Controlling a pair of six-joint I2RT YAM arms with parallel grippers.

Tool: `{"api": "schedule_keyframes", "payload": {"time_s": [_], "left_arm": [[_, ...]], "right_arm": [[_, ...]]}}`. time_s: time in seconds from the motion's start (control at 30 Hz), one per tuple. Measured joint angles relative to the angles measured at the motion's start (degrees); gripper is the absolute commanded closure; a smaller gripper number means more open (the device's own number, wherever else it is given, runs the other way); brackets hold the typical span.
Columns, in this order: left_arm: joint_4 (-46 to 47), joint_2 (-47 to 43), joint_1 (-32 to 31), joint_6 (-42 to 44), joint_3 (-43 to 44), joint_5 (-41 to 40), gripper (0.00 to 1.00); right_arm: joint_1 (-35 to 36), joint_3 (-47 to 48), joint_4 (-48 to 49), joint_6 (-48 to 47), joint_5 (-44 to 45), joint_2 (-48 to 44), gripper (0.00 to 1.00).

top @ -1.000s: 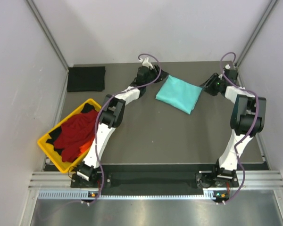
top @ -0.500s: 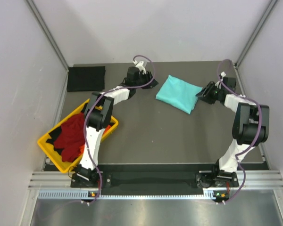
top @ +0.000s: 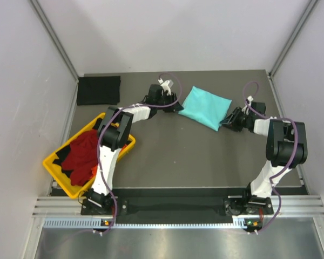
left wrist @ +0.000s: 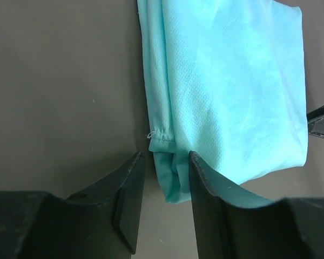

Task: Fold and stack the t-shirts
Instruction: Fold the tshirt

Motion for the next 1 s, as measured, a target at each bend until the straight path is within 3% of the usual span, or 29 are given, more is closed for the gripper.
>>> {"api": "schedule_keyframes", "payload": {"time_s": [0.1, 0.13, 0.2, 0.23, 0.37, 0.6, 0.7, 0.73, 0.93, 1.0], "left_arm": [[-0.76, 0.61, -0.09, 0.02, 0.31, 0.02, 0.79], [-1.09, 0.76, -0.09, -0.04, 0.39, -0.07, 0.91], [-1.84, 1.11, -0.09, -0.11, 0.63, -0.2, 1.0], [-2.25, 1.11, -0.09, -0.22, 0.66, -0.22, 1.0], [-2.78, -0.17, -0.35, -2.03, -1.09, -1.49, 1.0], [-4.59, -10.8, -2.08, -9.16, -16.04, -4.39, 0.98], [-8.74, -13.94, -3.61, -10.71, -18.6, -6.56, 0.8], [-10.62, -14.82, -4.09, -11.23, -18.95, -7.21, 0.79], [-20.52, -16.57, -5.07, -11.58, -16.24, -11.19, 0.65], [-24.61, -16.57, -4.94, -10.47, -13.49, -13.38, 0.65]], "right_arm": [[0.57, -0.66, 2.32, 0.55, -0.2, 0.13, 0.79], [0.76, -0.81, 2.8, 0.9, -0.31, 0.24, 0.87], [1.01, -1.81, 4.5, 1.57, -0.96, 0.35, 0.95], [1.05, -2.27, 4.9, 1.7, -1.22, 0.35, 1.0], [1.09, -4.63, 5.6, 2.03, -2.84, 0.2, 1.0], [1.09, -7.13, 0.92, -0.68, -4.57, -4.11, 0.99], [1.09, -8.28, -1.29, -2.49, -4.48, -6.21, 0.92], [1.09, -9.05, -1.73, -2.97, -4.46, -6.8, 0.86], [1.16, -11.15, -5.14, -4.37, -4.92, -9.29, 0.73], [1.18, -11.13, -6.75, -4.7, -4.61, -10.29, 0.71]]}}
